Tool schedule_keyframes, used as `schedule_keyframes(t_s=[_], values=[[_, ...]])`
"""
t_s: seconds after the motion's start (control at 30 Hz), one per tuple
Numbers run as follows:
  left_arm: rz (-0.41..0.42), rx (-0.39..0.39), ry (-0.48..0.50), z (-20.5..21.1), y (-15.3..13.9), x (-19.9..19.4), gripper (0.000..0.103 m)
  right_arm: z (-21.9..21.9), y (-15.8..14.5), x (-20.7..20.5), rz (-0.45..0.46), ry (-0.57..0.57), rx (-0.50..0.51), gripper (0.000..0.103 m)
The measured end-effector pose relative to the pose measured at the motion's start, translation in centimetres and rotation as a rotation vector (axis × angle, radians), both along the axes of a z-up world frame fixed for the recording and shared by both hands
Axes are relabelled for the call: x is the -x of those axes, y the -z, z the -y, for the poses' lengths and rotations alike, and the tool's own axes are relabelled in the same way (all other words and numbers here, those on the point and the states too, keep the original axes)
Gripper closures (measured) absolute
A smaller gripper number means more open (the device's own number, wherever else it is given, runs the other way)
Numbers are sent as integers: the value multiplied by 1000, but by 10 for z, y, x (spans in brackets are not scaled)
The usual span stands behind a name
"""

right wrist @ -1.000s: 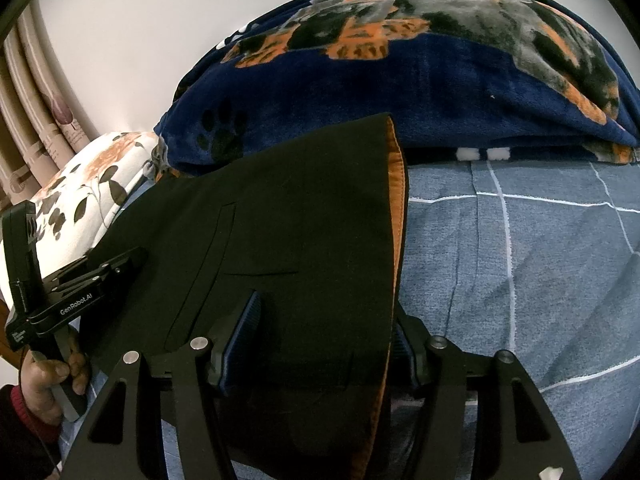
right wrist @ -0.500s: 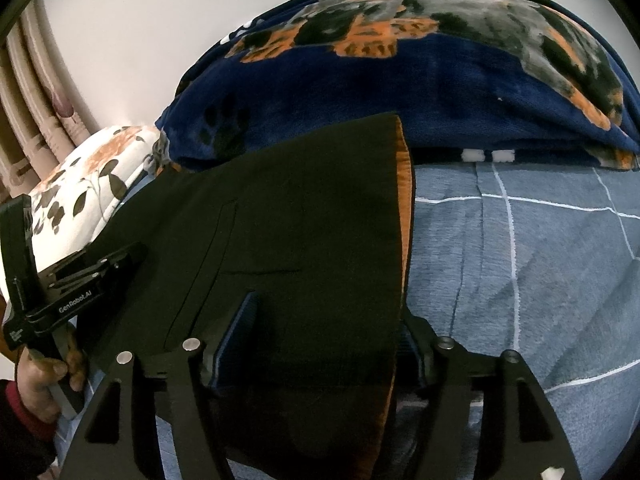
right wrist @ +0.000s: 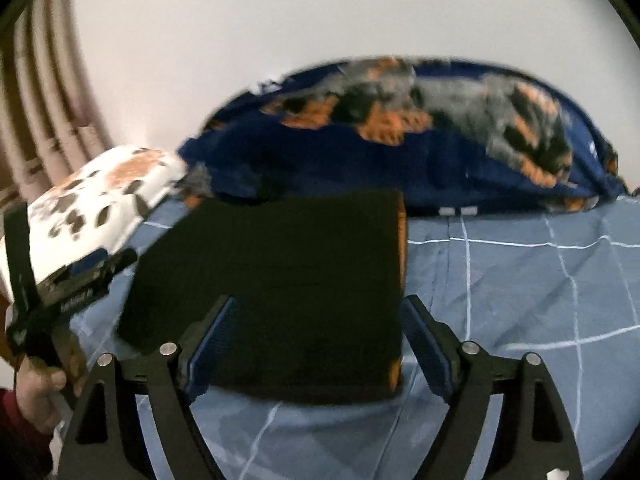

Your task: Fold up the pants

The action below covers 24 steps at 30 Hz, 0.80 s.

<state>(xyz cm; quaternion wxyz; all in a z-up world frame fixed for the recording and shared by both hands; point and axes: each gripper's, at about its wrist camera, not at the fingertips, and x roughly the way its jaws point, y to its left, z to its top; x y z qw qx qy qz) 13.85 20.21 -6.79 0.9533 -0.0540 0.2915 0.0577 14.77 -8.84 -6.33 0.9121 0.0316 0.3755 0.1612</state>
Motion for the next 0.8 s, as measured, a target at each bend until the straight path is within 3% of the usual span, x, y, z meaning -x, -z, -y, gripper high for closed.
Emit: schedule_keyframes(t_s=[0.13, 0.23, 0.37, 0.53, 0.63, 0.8], values=[[58, 26, -22, 5, -24, 34, 10, -5, -13, 45, 44, -18, 10, 13], [82, -2, -29, 14, -42, 55, 7, -10, -19, 70, 44, -21, -16, 12], [102, -73, -7, 34, -68, 82, 4, -16, -32, 93, 47, -37, -46, 11], [142, -216, -3, 63, -102, 112, 0, -6, -54, 114, 87, -28, -58, 9], [134, -217, 20, 72, -121, 120, 0, 5, -63, 121, 103, -6, -78, 8], [218, -185, 37, 82, -151, 143, 0, 17, -71, 130, 112, 20, -94, 8]])
